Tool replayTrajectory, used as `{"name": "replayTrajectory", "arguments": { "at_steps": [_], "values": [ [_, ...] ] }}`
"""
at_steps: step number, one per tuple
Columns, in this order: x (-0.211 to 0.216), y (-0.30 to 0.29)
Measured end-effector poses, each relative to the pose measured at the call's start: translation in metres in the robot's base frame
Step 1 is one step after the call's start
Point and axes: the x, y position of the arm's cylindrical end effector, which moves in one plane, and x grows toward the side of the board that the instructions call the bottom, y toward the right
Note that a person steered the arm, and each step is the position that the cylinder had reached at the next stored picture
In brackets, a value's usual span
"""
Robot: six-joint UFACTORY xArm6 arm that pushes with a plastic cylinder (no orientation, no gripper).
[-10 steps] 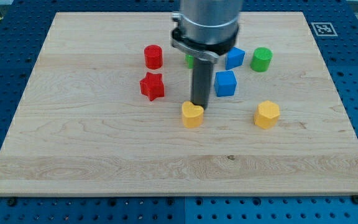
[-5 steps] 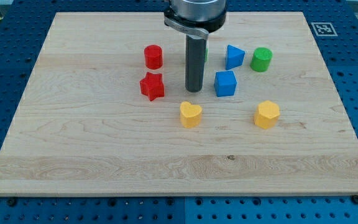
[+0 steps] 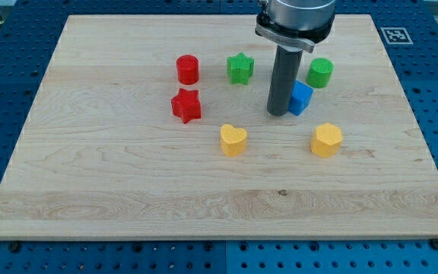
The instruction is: Slide the blue cube to the right side of the green circle
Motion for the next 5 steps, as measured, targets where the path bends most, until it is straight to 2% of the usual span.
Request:
{"name": "replayTrajectory", "arguments": {
  "at_steps": [5],
  "values": [
    [-0.012,0.002]
  ]
}}
